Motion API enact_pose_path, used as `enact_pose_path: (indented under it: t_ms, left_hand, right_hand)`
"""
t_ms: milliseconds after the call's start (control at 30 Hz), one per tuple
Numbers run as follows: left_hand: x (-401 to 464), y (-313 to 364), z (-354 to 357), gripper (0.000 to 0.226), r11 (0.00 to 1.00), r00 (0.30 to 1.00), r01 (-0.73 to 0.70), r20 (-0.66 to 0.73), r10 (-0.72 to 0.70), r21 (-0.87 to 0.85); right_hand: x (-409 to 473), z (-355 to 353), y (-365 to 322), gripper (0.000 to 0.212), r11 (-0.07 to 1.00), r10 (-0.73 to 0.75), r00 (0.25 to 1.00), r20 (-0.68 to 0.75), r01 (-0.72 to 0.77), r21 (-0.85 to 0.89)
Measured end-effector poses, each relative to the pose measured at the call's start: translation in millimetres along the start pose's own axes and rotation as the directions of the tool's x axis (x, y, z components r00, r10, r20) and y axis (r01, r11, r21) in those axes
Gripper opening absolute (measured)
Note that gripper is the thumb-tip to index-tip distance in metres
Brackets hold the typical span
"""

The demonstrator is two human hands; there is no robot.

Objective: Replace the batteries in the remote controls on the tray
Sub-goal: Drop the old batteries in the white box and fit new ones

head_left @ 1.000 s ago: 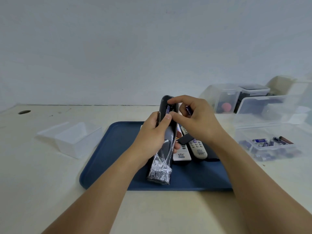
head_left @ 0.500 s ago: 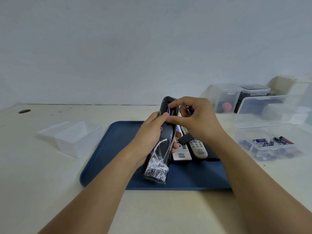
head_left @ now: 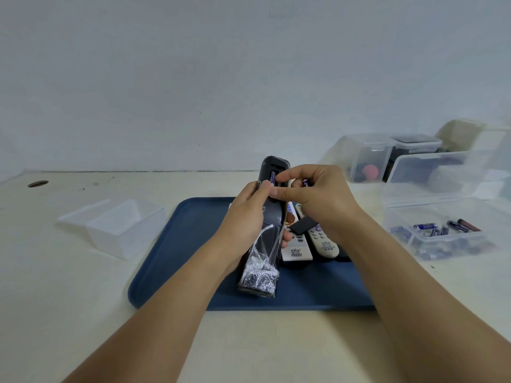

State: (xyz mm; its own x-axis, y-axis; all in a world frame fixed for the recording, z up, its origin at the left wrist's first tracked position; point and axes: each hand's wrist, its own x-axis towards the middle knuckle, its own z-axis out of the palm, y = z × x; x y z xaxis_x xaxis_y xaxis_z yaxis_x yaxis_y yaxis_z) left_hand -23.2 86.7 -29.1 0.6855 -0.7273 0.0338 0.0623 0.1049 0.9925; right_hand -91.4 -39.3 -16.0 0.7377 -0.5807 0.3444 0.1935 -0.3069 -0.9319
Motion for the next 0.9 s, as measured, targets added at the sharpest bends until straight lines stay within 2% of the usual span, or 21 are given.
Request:
enact_pose_path:
  t_ms: [233, 433, 667, 800, 900]
  left_hand:
    - [-1, 0, 0, 0.020, 1.000, 0.999, -0.027, -0.017, 0.027, -0.002]
    - [-2, 1, 0, 0.017, 0.998, 1.000, -0.002, 0.004, 0.002, -0.056]
    - [0, 0, 1, 0.029, 0.998, 1.000, -0.007, -0.014, 0.006, -0.061]
    - [0, -2, 1, 0.030, 0.999, 1.000, -0.007, 0.003, 0.007, -0.036]
    - [1, -4, 2, 0.028, 0.999, 1.000, 0.005, 0.014, -0.005, -0.037]
  right_hand:
    - [-4, -2, -9, 0.026, 0.987, -0.029, 1.000, 0.006, 0.030, -0.160]
    - [-5, 1, -9, 0.025, 1.000, 0.012, 1.000, 0.012, -0.012, -0.016]
    - [-6, 7, -6, 0.024, 0.998, -0.061, 0.997, -0.040, 0.060, -0.025]
    - [-9, 8, -6, 0.028, 0.992, 0.073, 0.996, -0.042, -0.068, 0.104]
    - [-8, 6, -8, 0.035, 0.935, 0.231, 0.973, 0.013, -0.225, 0.272]
